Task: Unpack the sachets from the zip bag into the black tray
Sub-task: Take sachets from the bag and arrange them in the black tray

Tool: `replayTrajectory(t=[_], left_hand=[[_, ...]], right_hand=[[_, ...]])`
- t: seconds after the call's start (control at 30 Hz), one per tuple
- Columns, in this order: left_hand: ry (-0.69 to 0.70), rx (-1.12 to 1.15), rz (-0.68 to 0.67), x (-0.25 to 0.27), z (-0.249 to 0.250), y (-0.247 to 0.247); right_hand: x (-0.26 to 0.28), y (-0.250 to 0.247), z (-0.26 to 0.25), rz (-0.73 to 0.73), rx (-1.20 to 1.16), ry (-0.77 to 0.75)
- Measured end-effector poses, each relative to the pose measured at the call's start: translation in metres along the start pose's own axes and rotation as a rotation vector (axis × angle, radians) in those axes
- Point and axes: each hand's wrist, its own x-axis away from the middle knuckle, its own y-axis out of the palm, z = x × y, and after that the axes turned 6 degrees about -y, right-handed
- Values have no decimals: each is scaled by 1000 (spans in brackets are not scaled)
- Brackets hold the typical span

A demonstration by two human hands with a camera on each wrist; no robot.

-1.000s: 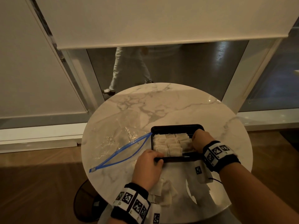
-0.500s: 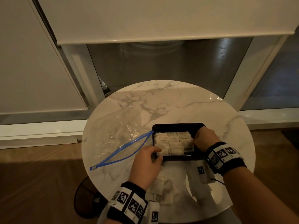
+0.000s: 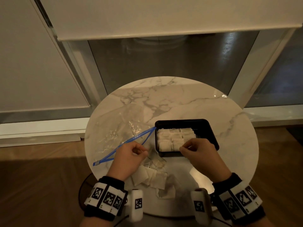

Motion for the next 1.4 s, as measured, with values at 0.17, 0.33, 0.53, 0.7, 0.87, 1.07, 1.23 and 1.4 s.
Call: replayTrajectory(t=[0.17,0.33,0.53,0.7,0.87,1.07,1.23,1.4], left_hand=[[-23,-111,-33,1,-12,-8],[-136,-286,-133,7,-25,-9],[-254,-460,-259,11,-31,-4],[-265,-494,-256,10,-27,-1],[-217,-431,-217,10,-27,0],[-139,-286,-187,11,-23,-4],[-75,-145,-169,12,-17,-5],[-32,-30,-105,12,-14,-4]], right_hand=[[5,19,4,-134,33,-6],[7,38,7,-253,130,26],[12,64,8,-409,260,55],[8,81,13,-412,288,106],[8,84,17,-412,296,92],[9,85,20,-387,252,108],[7,85,21,-404,263,108],[9,70,14,-427,235,55]])
